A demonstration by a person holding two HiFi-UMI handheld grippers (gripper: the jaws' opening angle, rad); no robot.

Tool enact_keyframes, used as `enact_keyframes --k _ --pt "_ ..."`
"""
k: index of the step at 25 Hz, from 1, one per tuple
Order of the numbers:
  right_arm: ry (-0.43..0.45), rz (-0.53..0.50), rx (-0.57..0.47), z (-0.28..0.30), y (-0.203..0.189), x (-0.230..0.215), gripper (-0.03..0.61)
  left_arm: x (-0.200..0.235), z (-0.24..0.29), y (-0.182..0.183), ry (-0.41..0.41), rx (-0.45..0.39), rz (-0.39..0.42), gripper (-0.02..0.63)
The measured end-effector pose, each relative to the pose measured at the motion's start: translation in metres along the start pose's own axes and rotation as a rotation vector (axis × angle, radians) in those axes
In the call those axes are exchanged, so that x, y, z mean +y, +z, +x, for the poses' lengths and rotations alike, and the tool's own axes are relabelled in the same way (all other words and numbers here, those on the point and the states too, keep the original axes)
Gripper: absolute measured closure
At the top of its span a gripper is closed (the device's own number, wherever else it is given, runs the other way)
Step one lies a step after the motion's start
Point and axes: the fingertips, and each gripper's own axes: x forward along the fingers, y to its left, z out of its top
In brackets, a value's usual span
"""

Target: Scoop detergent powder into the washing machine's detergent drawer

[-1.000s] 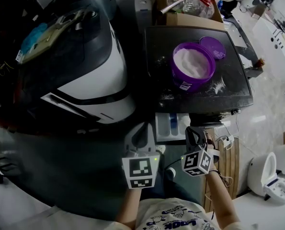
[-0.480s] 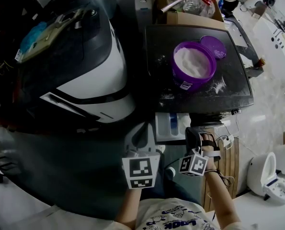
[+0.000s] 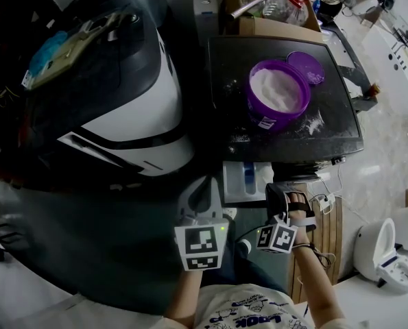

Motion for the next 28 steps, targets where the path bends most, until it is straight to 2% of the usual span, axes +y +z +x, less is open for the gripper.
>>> enact_keyframes --k 5,11,22,28 --pt "0.005 0.049 -0.029 -0.002 0.004 -0.004 0.558 0.001 -0.001 0.002 0.003 -0.003 -0.004 0.609" --pt "0.021 0.172 -0.053 -0.008 0.009 -0.011 0.558 0.004 -0.004 0.005 0.006 -0.011 -0.006 0.609" --pt "0.006 0.56 -0.109 -0.029 0.012 -0.04 0.558 0.004 -0.013 0.024 0.014 -0.055 -0.006 0.609" --pt "-0.02 0.73 -0.173 -0.045 0.023 -0.066 0.558 0.004 -0.021 0.039 0.021 -0.089 0.003 0.609"
